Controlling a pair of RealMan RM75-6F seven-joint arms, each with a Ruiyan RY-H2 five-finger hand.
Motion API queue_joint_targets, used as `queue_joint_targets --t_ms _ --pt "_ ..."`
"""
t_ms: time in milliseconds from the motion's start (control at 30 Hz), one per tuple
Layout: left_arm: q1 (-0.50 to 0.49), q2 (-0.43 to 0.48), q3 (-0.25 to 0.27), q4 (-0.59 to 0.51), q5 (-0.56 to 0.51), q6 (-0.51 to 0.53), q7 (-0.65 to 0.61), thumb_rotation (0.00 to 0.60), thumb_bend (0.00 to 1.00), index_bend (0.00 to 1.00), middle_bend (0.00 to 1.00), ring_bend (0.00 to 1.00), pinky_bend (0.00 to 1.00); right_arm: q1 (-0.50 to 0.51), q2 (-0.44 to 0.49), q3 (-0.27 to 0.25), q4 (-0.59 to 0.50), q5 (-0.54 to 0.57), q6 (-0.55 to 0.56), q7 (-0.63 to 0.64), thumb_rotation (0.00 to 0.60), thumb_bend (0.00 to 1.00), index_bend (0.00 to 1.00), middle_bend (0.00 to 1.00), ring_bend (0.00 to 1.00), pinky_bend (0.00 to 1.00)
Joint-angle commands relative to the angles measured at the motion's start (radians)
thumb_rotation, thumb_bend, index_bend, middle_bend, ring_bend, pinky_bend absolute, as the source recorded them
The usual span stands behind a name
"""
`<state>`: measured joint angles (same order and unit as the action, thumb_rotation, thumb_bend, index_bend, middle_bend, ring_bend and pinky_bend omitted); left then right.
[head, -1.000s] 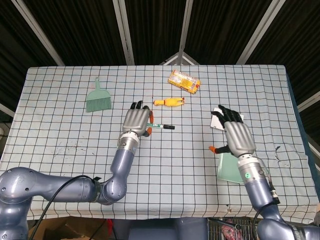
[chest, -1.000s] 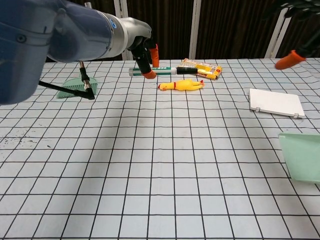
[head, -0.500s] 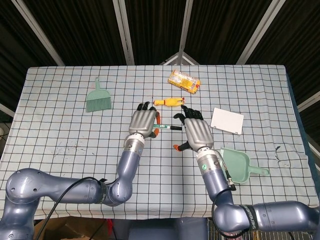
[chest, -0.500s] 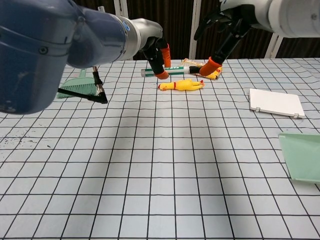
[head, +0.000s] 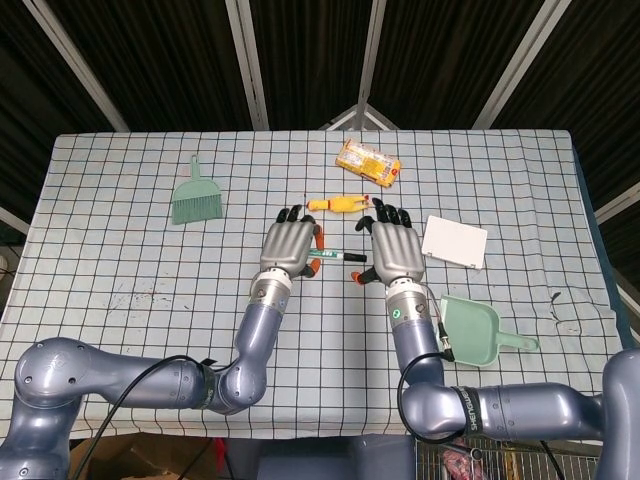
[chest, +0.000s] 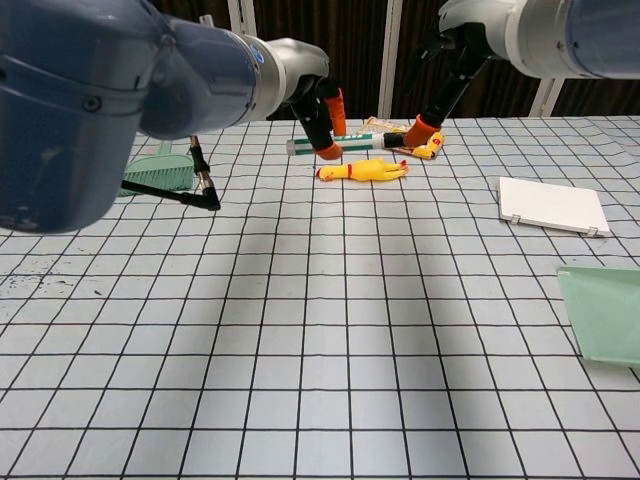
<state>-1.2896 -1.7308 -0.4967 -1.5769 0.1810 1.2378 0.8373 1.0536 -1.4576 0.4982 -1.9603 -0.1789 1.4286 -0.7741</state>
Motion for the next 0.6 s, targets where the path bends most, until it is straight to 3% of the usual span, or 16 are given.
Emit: queue_joint_targets --t_ms 33,600 --pt "0.001 -0.003 -0.003 0.001 0.002 -0.005 -0.006 0.6 0.58 0.63 0.22 0.0 0.0 -0.006 0.0 -0.008 0.009 0.001 -0.007 0.005 0.6 0.2 0.36 0.0 0.02 0.0" --pt "-0.005 -0.018 -0.01 0.014 0.001 -0.015 -0.006 0.6 0.58 0.63 0.22 0.0 0.0 -0.017 -0.01 -0.029 0.049 -0.006 -0.026 0.011 0.6 0.26 0.39 0.0 0.02 0.0"
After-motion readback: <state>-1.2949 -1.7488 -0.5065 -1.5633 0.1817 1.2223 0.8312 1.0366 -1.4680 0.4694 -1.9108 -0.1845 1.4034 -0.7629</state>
